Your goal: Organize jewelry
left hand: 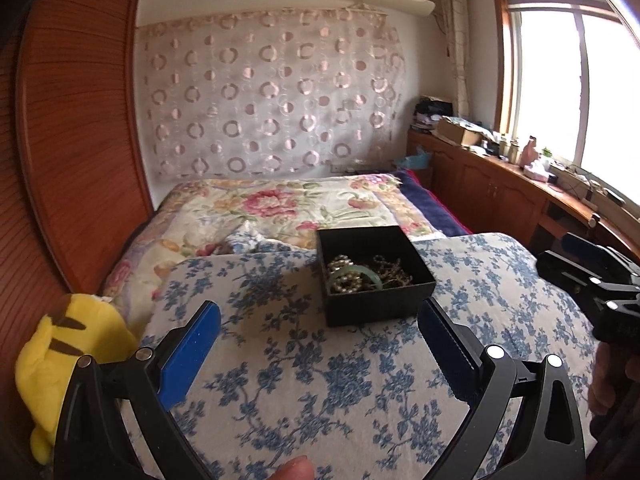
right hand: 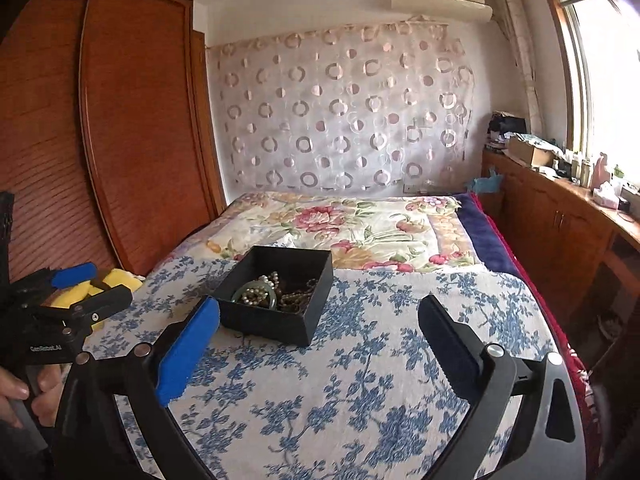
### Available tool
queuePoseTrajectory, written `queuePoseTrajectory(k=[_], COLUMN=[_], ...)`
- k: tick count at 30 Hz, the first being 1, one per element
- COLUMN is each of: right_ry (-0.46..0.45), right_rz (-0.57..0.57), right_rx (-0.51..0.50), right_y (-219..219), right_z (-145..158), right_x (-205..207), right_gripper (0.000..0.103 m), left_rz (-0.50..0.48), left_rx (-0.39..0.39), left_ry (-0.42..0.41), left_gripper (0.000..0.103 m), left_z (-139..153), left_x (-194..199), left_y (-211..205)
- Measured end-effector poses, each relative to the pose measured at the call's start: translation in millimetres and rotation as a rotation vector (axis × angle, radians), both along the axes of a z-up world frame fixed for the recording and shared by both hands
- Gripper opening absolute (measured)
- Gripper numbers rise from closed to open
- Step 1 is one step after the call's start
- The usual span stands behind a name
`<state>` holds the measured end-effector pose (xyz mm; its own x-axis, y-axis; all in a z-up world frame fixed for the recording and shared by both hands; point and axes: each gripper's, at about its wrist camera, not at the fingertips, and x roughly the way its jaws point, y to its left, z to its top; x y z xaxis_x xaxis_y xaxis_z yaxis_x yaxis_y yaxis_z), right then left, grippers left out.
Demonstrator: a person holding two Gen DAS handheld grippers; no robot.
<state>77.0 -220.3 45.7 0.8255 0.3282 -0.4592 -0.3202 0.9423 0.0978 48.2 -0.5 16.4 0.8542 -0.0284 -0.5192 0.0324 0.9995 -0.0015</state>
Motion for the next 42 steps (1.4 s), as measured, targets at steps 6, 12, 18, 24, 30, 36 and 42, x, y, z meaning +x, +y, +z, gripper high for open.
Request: queuePoseTrajectory(k=[6, 12, 18, 24, 30, 36, 42], right_ry=[-0.009, -0.011, -0.010, -0.011, -0.019, -0.020, -0.017], right_rz=[-0.016, -0.021, -0.023, -0.021, -0.018, -0.021, -0.025], right_rx=[0.010, 0.022, 0.005, 0.000, -0.010, -0.014, -0.013], right_y=[-5, -9, -10, -9, -7, -4, -4], right_z=[4, 2, 0, -2, -3, -2, -2], right_x=[-13, -18, -21, -21, -23, -24, -27], right_gripper=[0.100, 0.100, 0.100, 0.100, 0.100, 0.100, 0.100], left_rz=[0.020, 0.038, 0.040, 0.038, 0.036, 0.031, 0.025], left_rx=[-0.002, -0.006, -0.010, -0.007, -0.006, -0.010, -0.012], left_ry=[0.000, -0.008, -0.015, -0.017, -0.018, -0.019, -0.022], left_gripper=[0.095, 0.095, 0.095, 0.095, 0.095, 0.095, 0.095], left_z=[-1, -1, 1, 1, 2, 3, 5], left_x=[-15, -21, -24, -25, -25, -26, -28], left_y=[6, 12, 14, 14, 13, 14, 14])
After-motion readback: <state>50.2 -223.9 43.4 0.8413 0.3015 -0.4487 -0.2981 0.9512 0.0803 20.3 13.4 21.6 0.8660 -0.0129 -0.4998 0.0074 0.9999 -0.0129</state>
